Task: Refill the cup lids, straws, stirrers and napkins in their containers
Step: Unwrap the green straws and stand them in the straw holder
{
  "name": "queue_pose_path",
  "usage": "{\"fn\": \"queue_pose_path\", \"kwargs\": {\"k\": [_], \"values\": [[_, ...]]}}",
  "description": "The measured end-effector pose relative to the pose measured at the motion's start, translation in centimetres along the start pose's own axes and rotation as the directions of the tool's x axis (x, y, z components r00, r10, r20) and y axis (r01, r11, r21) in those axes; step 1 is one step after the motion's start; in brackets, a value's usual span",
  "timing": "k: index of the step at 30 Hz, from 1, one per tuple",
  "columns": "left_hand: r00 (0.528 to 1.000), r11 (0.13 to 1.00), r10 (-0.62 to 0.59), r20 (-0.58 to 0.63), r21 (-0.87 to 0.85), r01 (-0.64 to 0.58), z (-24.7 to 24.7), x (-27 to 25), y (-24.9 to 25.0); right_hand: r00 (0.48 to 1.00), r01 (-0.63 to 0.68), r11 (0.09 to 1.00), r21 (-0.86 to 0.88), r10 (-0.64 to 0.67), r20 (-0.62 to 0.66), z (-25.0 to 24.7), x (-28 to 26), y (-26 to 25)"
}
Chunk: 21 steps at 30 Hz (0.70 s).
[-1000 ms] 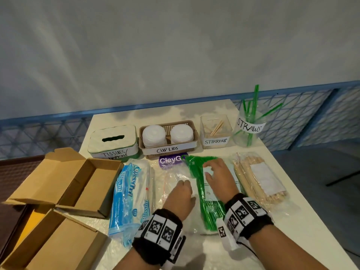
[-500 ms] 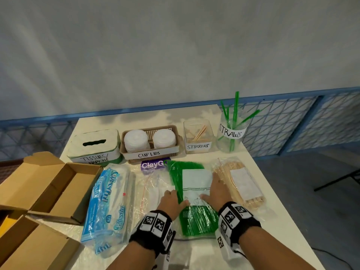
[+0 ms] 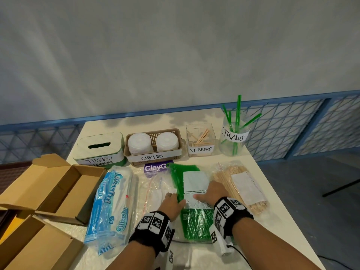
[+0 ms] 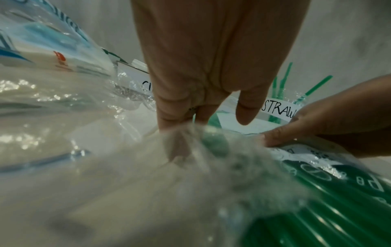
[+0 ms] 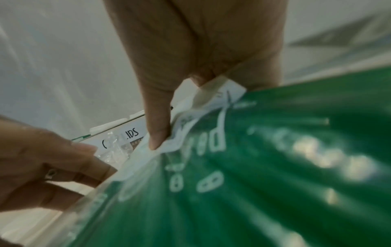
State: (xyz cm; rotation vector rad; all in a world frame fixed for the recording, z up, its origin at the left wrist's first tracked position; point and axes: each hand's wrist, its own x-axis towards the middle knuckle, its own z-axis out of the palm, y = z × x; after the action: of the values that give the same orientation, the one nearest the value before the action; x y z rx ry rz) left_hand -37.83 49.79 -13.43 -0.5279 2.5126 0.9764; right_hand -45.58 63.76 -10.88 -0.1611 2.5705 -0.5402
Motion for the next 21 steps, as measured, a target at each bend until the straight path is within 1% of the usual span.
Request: {"fn": "queue_pose_path", "kwargs": {"k": [2, 5, 7, 9, 11, 13, 15, 17, 19, 20, 21], "values": [[0.999, 0.998, -0.034, -0.012, -0.061, 0.033, -0.3, 0.2, -0.3, 1.0, -0.007, 0.999, 0.048, 0.007, 0.005, -0.2, 0.1, 0.0], [0.997, 0.967, -0.073, 0.006, -0.245, 0.072, -0.9, 0.1, -0.9, 1.0, -0.02, 0.985, 0.169, 0.02, -0.001, -0.6, -0.2, -0.2], [0.998, 0.938, -0.049, 0.044, -0.342, 0.061, -1.2, -0.3, -1.1, 1.0, 0.023, 0.977, 0.211, -0.019, -0.019, -0.8, -0.4, -0.4], [0.998, 0.917, -0.038, 0.045, -0.395, 0.053, -1.4, -0.4, -1.1, 0.997, 0.07, 0.973, 0.219, -0.062, -0.042, -1.1, -0.6, -0.4], [0.998, 0.905, -0.04, 0.049, -0.421, 0.057, -1.5, -0.7, -1.0, 0.996, 0.092, 0.963, 0.252, -0.088, -0.028, -1.4, -1.0, -0.5], [0.995, 0.868, -0.046, 0.083, -0.49, 0.081, -1.7, -0.9, -0.9, 0.991, 0.133, 0.943, 0.305, -0.132, -0.025, -2.2, -2.3, -0.8], [0.992, 0.852, -0.05, 0.113, -0.514, 0.102, -2.0, -1.1, -0.8, 0.977, 0.212, 0.921, 0.326, -0.19, -0.099, -3.4, -3.6, -1.2], [0.991, 0.868, -0.045, 0.126, -0.486, 0.101, -2.4, -1.1, -1.0, 0.945, 0.307, 0.903, 0.301, -0.251, -0.211, -5.1, -5.3, -1.8], [0.991, 0.884, -0.045, 0.13, -0.456, 0.1, -2.9, -1.4, -0.9, 0.887, 0.404, 0.88, 0.251, -0.309, -0.343, -6.8, -6.8, -2.3], [0.993, 0.878, -0.035, 0.111, -0.47, 0.084, -3.3, -1.5, -0.7, 0.84, 0.461, 0.857, 0.232, -0.336, -0.427, -7.5, -7.6, -2.5], [0.995, 0.849, -0.023, 0.093, -0.524, 0.068, -3.9, -1.9, -0.3, 0.775, 0.534, 0.816, 0.224, -0.366, -0.515, -8.3, -8.5, -2.8]]}}
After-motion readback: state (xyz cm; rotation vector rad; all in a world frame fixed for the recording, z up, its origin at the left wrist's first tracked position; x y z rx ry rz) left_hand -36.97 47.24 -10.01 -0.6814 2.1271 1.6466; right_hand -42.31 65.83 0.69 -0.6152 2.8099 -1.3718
